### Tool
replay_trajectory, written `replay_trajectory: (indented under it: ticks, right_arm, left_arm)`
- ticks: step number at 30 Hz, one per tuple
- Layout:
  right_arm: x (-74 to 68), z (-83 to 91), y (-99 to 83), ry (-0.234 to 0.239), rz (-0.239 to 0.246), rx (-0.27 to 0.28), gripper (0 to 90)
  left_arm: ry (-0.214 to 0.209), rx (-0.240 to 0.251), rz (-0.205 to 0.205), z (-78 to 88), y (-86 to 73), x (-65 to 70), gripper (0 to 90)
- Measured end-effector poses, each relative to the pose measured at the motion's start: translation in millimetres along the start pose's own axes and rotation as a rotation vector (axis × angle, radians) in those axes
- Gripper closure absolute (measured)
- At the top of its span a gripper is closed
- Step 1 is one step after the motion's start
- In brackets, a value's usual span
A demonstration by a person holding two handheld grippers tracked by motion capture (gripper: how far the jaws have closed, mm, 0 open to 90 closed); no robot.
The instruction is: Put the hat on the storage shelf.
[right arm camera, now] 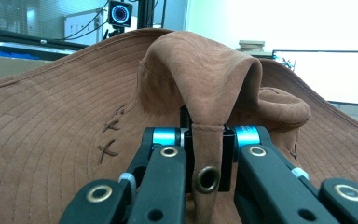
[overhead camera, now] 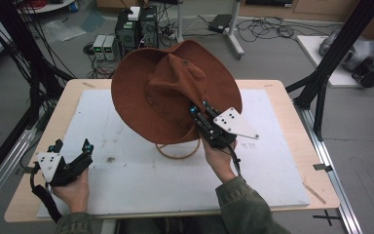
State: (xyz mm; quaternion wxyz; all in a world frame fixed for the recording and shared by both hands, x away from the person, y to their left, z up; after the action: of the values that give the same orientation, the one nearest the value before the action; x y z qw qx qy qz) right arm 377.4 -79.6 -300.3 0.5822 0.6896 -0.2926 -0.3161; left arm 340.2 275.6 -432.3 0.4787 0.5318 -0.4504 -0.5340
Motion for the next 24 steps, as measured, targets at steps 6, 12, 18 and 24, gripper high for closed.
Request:
replay_trajectory:
  ticks: [6,12,18,24]
  right_arm:
    - [0.1,-0.7,-1.5,-0.001,-0.001,-0.009,84.3]
    - [-0.5,-0.1,-1.2,-0.009,-0.008,-0.003,77.9]
    - [-2.0,3.1,5.0,-0.019,-0.014,0.038,54.7]
    - [0.0,4.5,6.7,-0.062,-0.024,0.051,27.0]
  left_arm:
    - [0.001,0.001,0.001,0.0,-0.1,-0.3,17.3]
    - [0.0,0.001,0.0,-0.5,-0.2,0.2,17.3]
    - [0.0,0.0,0.001,-0.7,-0.3,0.2,17.3]
    - [0.001,0.002,0.001,-0.1,0.4,0.3,17.3]
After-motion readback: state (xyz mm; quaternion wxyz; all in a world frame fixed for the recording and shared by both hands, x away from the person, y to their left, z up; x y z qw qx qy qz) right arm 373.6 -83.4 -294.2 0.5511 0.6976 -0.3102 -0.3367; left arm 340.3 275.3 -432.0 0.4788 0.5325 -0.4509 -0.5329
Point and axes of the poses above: each handheld gripper's, and its own axes: z roughly backward along the jaws, y roughly out of its top, x roughly to its right, the point moved 9 cm from there along -z, roughly forward along the jaws, and after that the axes turned 10 degrees about -z, right-handed, at the moved point
